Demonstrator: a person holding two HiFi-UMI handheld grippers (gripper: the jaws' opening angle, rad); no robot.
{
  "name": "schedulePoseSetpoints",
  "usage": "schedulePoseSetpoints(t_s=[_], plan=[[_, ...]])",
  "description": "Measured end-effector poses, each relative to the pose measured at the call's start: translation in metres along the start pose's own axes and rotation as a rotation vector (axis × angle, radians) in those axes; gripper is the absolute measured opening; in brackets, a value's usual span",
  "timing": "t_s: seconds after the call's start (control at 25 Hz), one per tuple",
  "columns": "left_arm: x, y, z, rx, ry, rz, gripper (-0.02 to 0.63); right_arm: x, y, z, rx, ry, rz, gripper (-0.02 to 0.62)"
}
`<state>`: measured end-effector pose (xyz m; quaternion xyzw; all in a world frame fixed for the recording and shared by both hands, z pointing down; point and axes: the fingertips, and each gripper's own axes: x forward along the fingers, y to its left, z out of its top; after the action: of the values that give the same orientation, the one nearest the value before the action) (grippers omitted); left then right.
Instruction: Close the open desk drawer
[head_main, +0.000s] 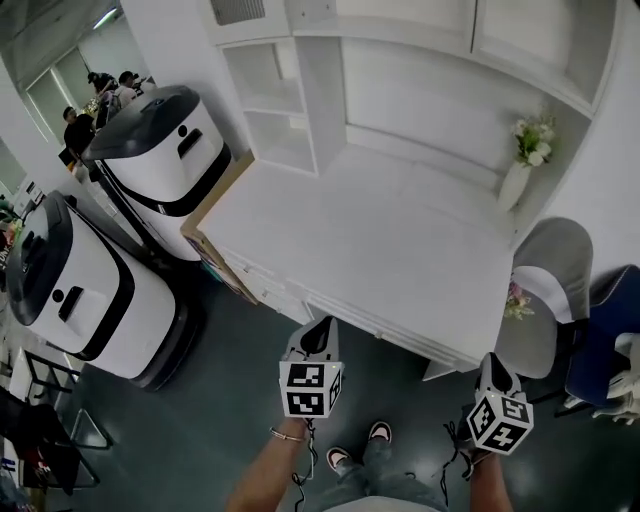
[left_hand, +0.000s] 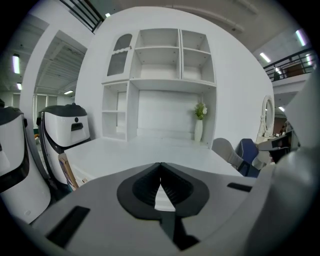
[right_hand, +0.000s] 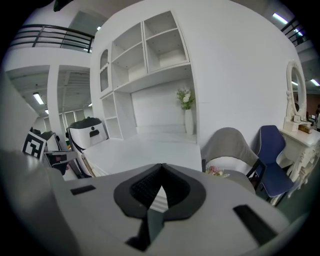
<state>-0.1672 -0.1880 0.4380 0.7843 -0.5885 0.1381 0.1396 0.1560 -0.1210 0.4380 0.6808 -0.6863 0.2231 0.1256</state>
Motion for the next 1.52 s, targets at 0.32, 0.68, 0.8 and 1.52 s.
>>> schedulePoseSetpoints(t_s=[0.32, 0.68, 0.8, 1.52], plan=[[-0.068, 0.005, 0.048, -0.004, -0.09, 0.037, 0.018, -0.036, 0.015, 0.037, 0.002, -0.109, 0.018, 0.006], [-0.087, 0.004, 0.057, -0.025, -0.124, 0.032, 0.018, -0.046, 0.023, 0.045, -0.005, -0.146, 0.027, 0.006], [-0.088, 0.003, 0.055, -0.034, -0.122, 0.033, 0.018, -0.048, 0.025, 0.046, -0.009, -0.149, 0.032, 0.007], [-0.082, -0.001, 0.059, -0.025, -0.125, 0.016, 0.018, -0.051, 0.032, 0.06, -0.066, -0.163, 0.032, 0.003]])
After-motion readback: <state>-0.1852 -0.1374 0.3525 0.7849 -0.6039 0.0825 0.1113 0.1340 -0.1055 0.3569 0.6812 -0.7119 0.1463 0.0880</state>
